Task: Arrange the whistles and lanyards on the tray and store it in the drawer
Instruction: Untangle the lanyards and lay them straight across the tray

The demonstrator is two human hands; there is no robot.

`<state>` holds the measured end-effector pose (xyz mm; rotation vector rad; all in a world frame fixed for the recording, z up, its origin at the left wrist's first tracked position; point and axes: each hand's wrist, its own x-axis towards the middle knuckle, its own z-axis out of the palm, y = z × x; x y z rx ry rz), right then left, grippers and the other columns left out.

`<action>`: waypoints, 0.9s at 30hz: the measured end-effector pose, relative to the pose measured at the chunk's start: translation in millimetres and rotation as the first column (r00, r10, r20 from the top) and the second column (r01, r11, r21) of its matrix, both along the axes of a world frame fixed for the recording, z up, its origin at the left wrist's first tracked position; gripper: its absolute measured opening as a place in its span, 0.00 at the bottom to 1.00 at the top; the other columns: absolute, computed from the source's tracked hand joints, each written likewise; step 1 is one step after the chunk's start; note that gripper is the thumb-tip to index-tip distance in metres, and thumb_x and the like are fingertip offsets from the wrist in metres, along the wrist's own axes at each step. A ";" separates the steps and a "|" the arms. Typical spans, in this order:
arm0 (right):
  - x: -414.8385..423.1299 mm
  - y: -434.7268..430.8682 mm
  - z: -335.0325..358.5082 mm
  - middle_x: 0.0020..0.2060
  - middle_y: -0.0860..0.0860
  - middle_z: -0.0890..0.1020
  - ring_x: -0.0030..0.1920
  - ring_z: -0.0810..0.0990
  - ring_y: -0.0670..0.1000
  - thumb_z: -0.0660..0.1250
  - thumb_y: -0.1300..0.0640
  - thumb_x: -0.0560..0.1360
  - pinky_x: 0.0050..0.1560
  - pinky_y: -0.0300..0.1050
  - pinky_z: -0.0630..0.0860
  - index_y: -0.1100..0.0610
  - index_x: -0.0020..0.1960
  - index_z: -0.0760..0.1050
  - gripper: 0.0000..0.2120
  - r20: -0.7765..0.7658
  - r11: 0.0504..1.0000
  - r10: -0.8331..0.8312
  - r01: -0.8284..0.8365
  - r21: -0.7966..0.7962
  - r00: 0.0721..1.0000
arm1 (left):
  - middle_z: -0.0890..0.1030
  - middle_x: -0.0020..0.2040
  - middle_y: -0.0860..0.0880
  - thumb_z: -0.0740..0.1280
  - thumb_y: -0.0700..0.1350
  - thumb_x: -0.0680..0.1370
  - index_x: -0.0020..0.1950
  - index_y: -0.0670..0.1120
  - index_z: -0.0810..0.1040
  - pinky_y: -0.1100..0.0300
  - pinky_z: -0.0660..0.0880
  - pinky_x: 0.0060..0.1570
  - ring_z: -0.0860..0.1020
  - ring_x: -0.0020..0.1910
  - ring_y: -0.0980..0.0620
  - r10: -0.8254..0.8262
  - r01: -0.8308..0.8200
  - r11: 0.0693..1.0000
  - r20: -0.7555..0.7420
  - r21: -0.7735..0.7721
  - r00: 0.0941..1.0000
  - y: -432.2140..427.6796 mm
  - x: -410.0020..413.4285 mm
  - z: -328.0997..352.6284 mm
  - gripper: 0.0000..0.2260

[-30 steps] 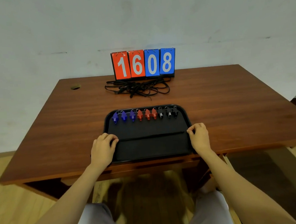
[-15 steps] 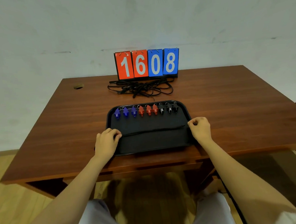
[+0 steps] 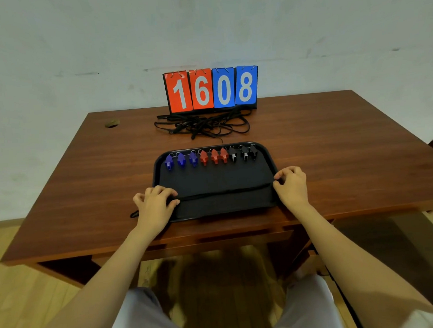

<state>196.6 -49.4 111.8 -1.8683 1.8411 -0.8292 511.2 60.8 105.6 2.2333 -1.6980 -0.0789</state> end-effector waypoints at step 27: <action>-4.1 0.6 -4.4 0.60 0.56 0.75 0.66 0.67 0.57 0.62 0.62 0.76 0.67 0.54 0.62 0.60 0.55 0.79 0.11 -0.344 0.988 0.124 -0.149 -0.049 0.931 | 0.78 0.56 0.52 0.63 0.46 0.79 0.54 0.51 0.80 0.55 0.57 0.55 0.72 0.57 0.50 -0.067 0.067 0.998 -0.036 -0.023 0.997 -17.3 -31.3 0.8 0.07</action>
